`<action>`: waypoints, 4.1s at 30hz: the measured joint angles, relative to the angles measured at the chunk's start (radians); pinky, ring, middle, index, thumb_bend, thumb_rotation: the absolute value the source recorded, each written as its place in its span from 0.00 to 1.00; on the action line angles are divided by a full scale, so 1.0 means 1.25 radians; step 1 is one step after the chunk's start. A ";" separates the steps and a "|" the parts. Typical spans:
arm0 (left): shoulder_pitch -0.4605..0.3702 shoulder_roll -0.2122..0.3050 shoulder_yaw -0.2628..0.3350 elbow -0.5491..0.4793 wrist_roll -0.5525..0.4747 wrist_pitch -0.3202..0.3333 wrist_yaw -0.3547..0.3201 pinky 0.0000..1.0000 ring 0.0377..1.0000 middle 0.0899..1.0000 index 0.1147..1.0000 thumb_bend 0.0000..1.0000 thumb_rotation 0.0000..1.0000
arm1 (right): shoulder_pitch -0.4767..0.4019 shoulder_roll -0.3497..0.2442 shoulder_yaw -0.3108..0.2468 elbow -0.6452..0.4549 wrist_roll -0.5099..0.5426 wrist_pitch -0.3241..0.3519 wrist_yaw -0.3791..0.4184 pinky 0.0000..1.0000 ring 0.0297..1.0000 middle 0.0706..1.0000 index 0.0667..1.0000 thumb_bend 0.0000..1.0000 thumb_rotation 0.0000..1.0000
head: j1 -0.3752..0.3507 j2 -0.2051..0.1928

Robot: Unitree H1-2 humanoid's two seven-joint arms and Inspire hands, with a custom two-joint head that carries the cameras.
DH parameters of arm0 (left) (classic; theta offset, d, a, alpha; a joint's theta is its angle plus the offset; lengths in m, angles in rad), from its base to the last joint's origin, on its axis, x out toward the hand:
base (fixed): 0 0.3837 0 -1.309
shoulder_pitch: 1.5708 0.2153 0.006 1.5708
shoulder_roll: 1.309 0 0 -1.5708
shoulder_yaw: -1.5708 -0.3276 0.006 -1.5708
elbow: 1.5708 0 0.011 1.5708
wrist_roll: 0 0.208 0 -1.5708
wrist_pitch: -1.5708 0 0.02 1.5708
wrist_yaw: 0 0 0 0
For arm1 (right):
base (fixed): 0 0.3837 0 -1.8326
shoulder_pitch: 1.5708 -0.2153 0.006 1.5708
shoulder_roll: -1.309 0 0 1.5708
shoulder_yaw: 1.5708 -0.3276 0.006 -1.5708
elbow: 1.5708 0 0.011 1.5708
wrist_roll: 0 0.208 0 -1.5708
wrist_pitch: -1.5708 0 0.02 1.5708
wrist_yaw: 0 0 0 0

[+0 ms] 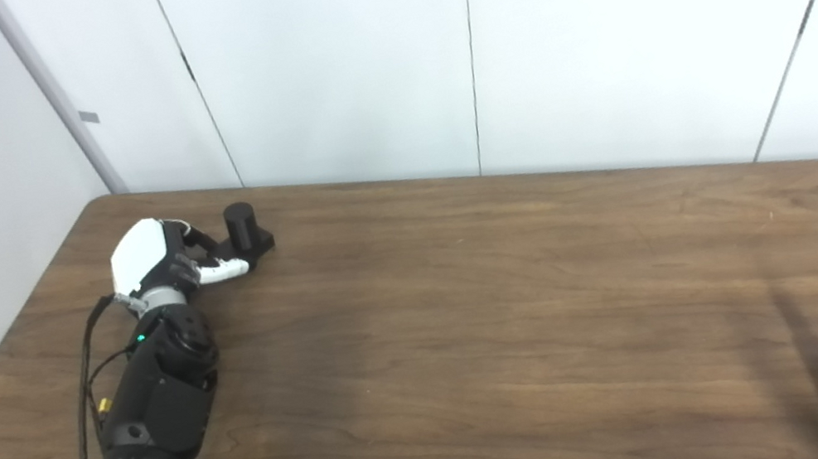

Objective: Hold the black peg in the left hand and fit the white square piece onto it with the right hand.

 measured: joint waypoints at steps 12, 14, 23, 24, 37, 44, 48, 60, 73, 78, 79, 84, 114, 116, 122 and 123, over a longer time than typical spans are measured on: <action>0.000 0.004 -0.010 0.000 -0.001 -0.016 -0.001 0.67 0.77 0.71 0.42 0.52 0.05 | 0.000 0.000 -0.001 0.000 0.001 0.001 0.000 1.00 0.95 0.95 0.97 0.48 0.92 | -0.004 0.001; 0.001 0.007 -0.013 0.000 -0.001 -0.022 -0.004 0.68 0.78 0.73 0.42 0.52 0.05 | 0.000 0.000 -0.001 0.000 0.001 0.001 -0.001 1.00 0.95 0.94 0.97 0.48 0.92 | -0.005 0.000; 0.026 0.020 -0.033 -0.036 -0.002 -0.042 -0.039 0.78 0.85 0.76 0.42 0.52 0.05 | 0.000 0.001 -0.001 -0.005 0.001 0.009 -0.004 1.00 0.94 0.94 0.96 0.48 0.91 | -0.016 0.006; 0.038 0.020 -0.037 -0.048 -0.003 -0.051 -0.044 0.77 0.85 0.76 0.42 0.52 0.05 | 0.000 0.001 -0.001 -0.005 0.001 0.010 -0.004 1.00 0.94 0.94 0.95 0.47 0.91 | -0.020 0.007; 0.158 0.010 -0.087 -0.255 -0.002 -0.094 -0.096 0.77 0.85 0.78 0.42 0.52 0.04 | 0.002 0.003 0.000 -0.008 -0.003 0.013 -0.010 0.99 0.94 0.93 0.95 0.51 0.89 | -0.039 0.016; 0.183 0.002 -0.115 -0.325 0.003 -0.095 -0.135 0.79 0.86 0.78 0.42 0.52 0.04 | 0.001 0.003 0.004 -0.007 -0.018 0.013 -0.022 0.99 0.94 0.93 0.95 0.50 0.90 | -0.058 0.018; 0.201 -0.006 -0.141 -0.368 0.007 -0.111 -0.160 0.81 0.87 0.78 0.42 0.52 0.04 | 0.001 0.003 0.009 -0.005 -0.020 0.012 -0.025 0.99 0.94 0.93 0.95 0.51 0.91 | -0.067 0.020; 0.246 -0.029 -0.253 -0.462 0.089 -0.191 -0.199 0.91 0.86 0.78 0.42 0.52 0.05 | -0.001 0.005 0.024 0.001 -0.027 0.010 -0.032 0.95 0.92 0.91 0.93 0.52 0.87 | -0.128 0.037; 0.275 -0.058 -0.324 -0.488 0.215 -0.281 -0.204 0.99 0.87 0.77 0.42 0.52 0.05 | -0.007 0.010 0.056 -0.017 -0.063 0.044 -0.070 0.94 0.93 0.92 0.92 0.54 0.85 | -0.183 0.053; 0.292 -0.086 -0.342 -0.497 0.225 -0.299 -0.197 0.96 0.86 0.77 0.42 0.52 0.05 | -0.009 0.010 0.062 -0.047 -0.090 0.071 -0.084 0.92 0.93 0.92 0.89 0.52 0.75 | -0.209 0.070; 0.293 -0.090 -0.346 -0.497 0.225 -0.301 -0.198 0.95 0.86 0.77 0.42 0.52 0.05 | -0.010 0.010 0.062 -0.050 -0.094 0.076 -0.087 0.90 0.92 0.91 0.87 0.54 0.70 | -0.210 0.071; 0.305 -0.104 -0.351 -0.510 0.225 -0.306 -0.215 0.94 0.85 0.77 0.42 0.52 0.05 | -0.012 0.010 0.061 -0.075 -0.167 0.105 -0.122 0.79 0.85 0.86 0.80 0.55 0.59 | -0.228 0.083; 0.325 -0.099 -0.352 -0.524 0.218 -0.340 -0.231 0.90 0.83 0.76 0.42 0.52 0.05 | -0.188 -0.114 -0.043 -0.076 -0.460 0.362 -0.233 0.92 0.91 0.86 0.63 0.84 0.23 | -0.324 0.085; 0.325 -0.099 -0.349 -0.526 0.218 -0.339 -0.239 0.90 0.83 0.76 0.42 0.52 0.05 | -0.207 -0.136 -0.042 -0.040 -0.474 0.365 -0.231 0.92 0.92 0.88 0.64 0.85 0.23 | -0.329 0.085; 0.339 -0.100 -0.340 -0.535 0.218 -0.339 -0.245 0.89 0.82 0.75 0.42 0.52 0.05 | -0.258 -0.222 -0.005 0.031 -0.526 0.377 -0.192 0.95 0.99 0.93 0.66 0.88 0.21 | -0.351 0.085; 0.341 -0.100 -0.338 -0.536 0.218 -0.339 -0.245 0.89 0.82 0.75 0.42 0.52 0.05 | -0.270 -0.231 -0.003 0.035 -0.533 0.381 -0.188 0.95 0.99 0.94 0.67 0.89 0.21 | -0.356 0.085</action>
